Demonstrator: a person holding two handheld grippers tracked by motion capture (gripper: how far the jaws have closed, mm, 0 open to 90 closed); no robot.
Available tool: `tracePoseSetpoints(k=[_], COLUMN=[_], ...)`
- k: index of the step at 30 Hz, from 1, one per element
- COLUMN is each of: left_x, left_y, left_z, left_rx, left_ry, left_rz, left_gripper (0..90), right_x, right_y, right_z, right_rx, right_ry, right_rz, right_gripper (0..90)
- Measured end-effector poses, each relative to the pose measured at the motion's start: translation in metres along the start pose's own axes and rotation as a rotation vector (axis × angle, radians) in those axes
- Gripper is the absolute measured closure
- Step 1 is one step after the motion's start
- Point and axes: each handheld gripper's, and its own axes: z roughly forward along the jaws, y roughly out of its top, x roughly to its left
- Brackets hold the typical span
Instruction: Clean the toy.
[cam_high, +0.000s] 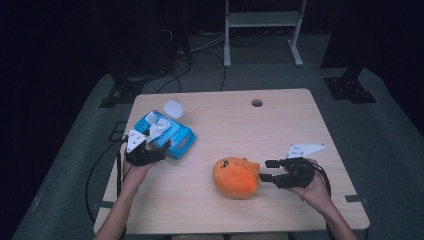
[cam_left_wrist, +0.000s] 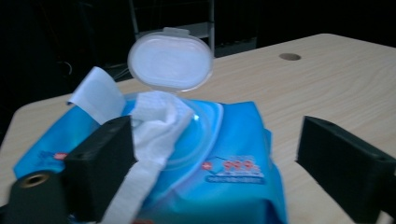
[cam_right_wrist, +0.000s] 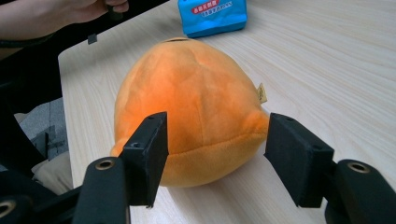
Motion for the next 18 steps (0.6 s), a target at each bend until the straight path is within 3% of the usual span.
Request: tracePoseSetpoints(k=[5,9,18], left_x=[0.014,0.023,0.031], left_y=[-0.006,-0.015,-0.026], left_z=[0.009,0.012,0.013], left_rx=[0.026,0.035,0.050], left_ry=[0.047,0.060,0.085], left_rz=[-0.019,-0.050,-0.090], left_gripper=[13.0,15.0,39.8], right_x=[-0.002,-0.002,0.000], right_y=[-0.005,-0.005,-0.006], right_z=[0.000,0.001,0.006], right_rx=[0.007,0.012,0.027], right_ry=[0.003,0.008,0.014], right_rz=[0.006,0.002,-0.009], right_gripper=[38.1,38.2,38.4])
